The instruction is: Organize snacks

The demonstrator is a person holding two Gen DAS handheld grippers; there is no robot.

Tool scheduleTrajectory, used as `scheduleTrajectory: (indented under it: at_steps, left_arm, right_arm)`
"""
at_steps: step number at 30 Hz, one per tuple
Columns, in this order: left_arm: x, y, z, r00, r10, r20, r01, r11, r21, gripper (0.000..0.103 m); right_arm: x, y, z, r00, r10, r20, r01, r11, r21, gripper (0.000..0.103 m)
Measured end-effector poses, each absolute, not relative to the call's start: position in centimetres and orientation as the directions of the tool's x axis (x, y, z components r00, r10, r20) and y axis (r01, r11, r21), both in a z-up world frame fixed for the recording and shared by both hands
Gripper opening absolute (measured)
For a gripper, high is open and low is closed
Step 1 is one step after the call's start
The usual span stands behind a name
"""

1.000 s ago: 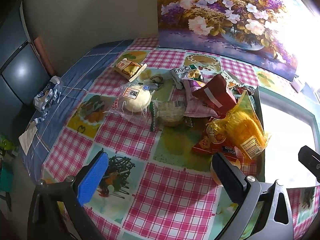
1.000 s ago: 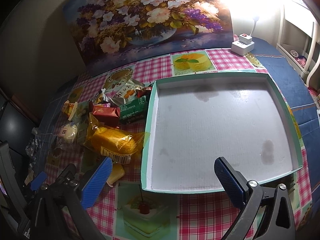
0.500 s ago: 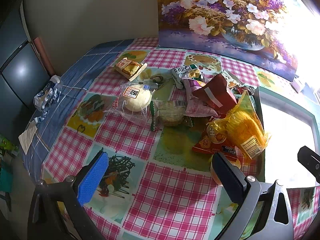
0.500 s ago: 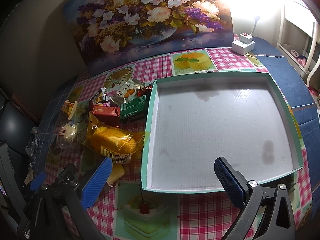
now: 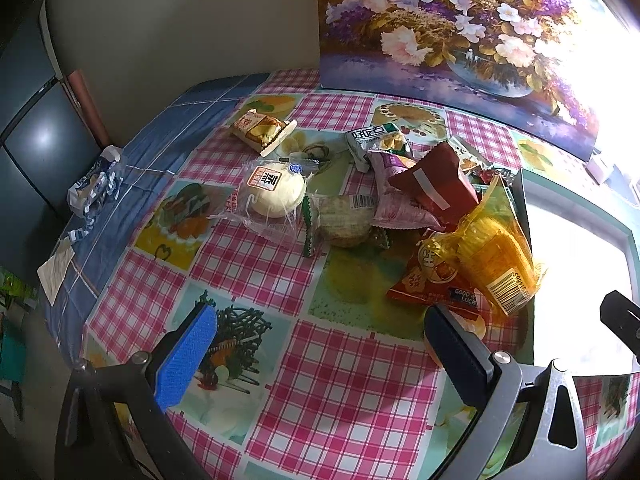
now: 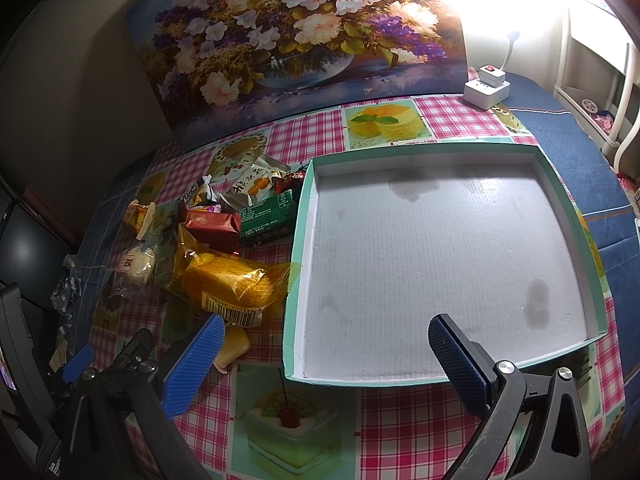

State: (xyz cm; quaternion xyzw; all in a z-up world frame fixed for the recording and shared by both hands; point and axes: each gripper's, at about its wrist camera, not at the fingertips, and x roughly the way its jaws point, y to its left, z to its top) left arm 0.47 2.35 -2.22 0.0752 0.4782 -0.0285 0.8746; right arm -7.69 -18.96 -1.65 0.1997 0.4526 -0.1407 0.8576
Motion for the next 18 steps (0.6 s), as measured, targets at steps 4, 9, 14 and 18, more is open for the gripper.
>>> scheduleTrajectory:
  at_steps: [4, 9, 14, 18]
  left_arm:
    - [0.47, 2.32, -2.24, 0.54, 0.022, -0.841, 0.122, 0.987, 0.104, 0.103]
    - [0.44, 2.32, -2.34, 0.538, 0.02, -0.843, 0.123, 0.987, 0.102, 0.103]
    - [0.47, 2.3, -2.41, 0.534, 0.018, -0.845, 0.123, 0.987, 0.098, 0.103]
    - [0.52, 2.39, -2.43, 0.531, 0.014, -0.847, 0.122, 0.988, 0.093, 0.103]
  right_arm:
    - [-7.7, -19.02, -1.6, 0.552, -0.062, -0.832, 0.422, 0.881, 0.214, 0.103]
    - [-7.67, -18.88, -1.69, 0.55, -0.065, -0.833, 0.421, 0.882, 0.21, 0.103]
    - [-7.58, -18.87, -1.61, 0.548, -0.066, -0.834, 0.421, 0.883, 0.206, 0.103]
    - [-7.61, -18.83, -1.59, 0.548, -0.07, -0.834, 0.42, 0.885, 0.202, 0.103]
